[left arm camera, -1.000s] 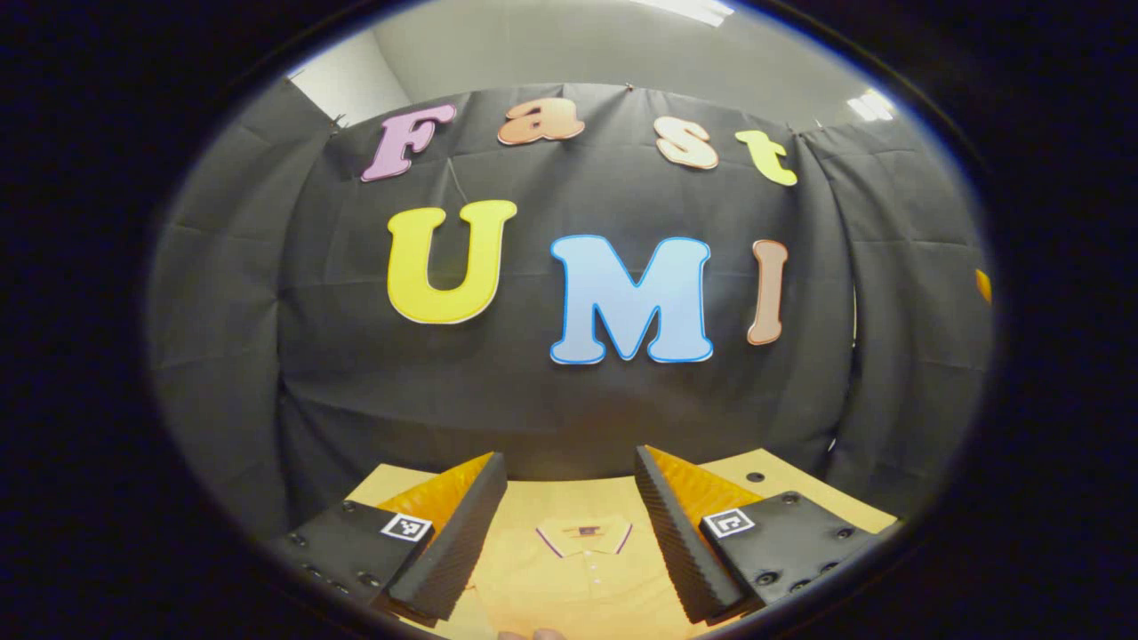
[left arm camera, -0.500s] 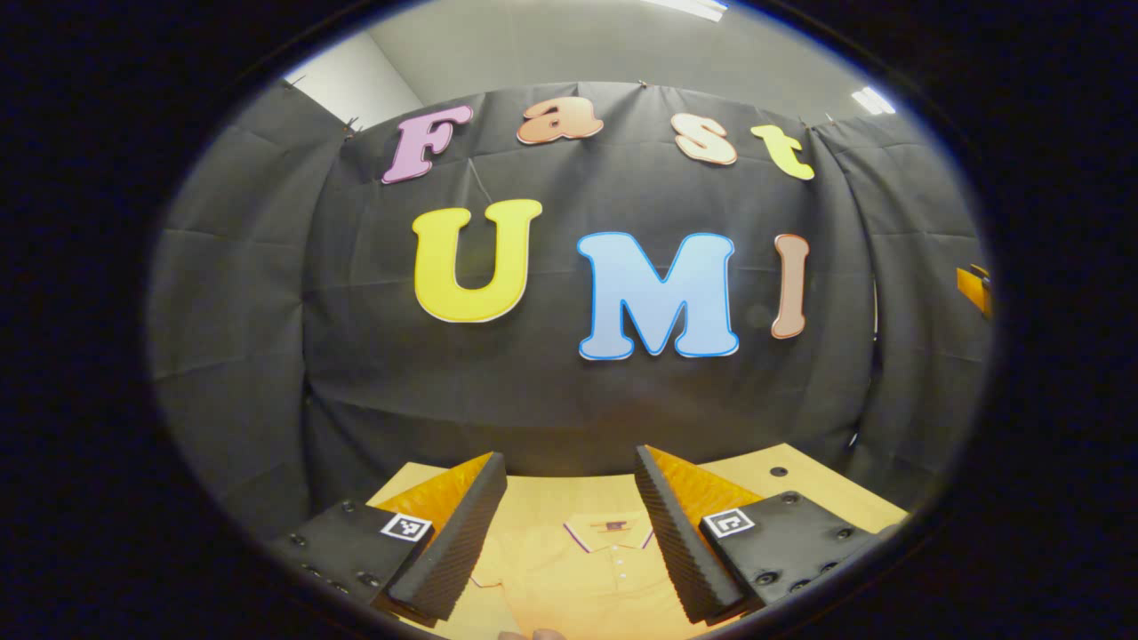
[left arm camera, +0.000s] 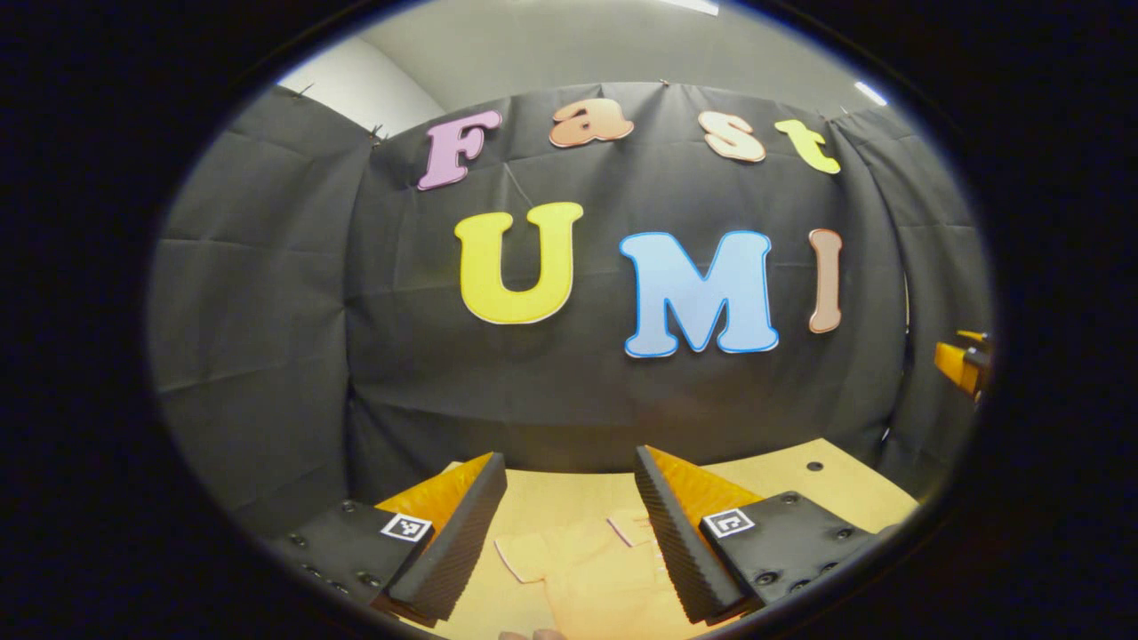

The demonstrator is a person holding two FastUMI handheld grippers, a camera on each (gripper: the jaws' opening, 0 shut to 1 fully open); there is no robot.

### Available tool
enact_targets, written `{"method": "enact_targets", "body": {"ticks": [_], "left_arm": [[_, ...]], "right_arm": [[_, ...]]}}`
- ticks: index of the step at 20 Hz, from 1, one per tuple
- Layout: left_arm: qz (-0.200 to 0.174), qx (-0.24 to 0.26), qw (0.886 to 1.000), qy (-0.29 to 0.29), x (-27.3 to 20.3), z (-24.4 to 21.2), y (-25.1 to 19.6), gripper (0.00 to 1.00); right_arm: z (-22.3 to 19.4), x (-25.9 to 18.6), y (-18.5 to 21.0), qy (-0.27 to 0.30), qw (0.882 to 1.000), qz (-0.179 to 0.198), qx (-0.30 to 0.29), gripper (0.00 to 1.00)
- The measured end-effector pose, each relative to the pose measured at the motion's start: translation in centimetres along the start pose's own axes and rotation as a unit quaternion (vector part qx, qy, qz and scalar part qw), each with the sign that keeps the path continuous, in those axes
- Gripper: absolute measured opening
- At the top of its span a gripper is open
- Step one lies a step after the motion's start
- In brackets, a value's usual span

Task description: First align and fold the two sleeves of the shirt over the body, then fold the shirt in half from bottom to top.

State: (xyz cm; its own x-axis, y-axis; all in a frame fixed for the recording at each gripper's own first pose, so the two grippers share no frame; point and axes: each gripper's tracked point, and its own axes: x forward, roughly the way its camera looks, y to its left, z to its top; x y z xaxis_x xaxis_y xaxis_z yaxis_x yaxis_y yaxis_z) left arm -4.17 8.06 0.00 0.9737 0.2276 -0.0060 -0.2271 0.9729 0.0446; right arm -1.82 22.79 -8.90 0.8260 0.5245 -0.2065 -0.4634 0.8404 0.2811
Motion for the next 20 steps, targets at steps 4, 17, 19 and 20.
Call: {"method": "enact_targets", "body": {"ticks": [4, 17, 19, 20], "left_arm": [[0.028, -0.001, 1.0, 0.006, -1.0, -0.3, 1.9, 0.94], [0.111, 0.0, 0.993, 0.031, -3.8, -1.8, 6.5, 0.95], [0.119, -0.003, 0.992, 0.037, -4.0, -2.2, 6.8, 0.94], [0.123, -0.004, 0.992, 0.039, -4.1, -2.3, 6.9, 0.94]], "right_arm": [[-6.5, 2.9, 2.7, 0.077, 0.996, 0.032, 0.02, 0.97], [-26.8, 10.0, 8.1, 0.293, 0.953, 0.078, -0.011, 0.89], [-29.3, 10.2, 8.7, 0.324, 0.942, 0.081, -0.012, 0.87], [-30.3, 10.6, 9.0, 0.335, 0.938, 0.083, -0.01, 0.88]]}}
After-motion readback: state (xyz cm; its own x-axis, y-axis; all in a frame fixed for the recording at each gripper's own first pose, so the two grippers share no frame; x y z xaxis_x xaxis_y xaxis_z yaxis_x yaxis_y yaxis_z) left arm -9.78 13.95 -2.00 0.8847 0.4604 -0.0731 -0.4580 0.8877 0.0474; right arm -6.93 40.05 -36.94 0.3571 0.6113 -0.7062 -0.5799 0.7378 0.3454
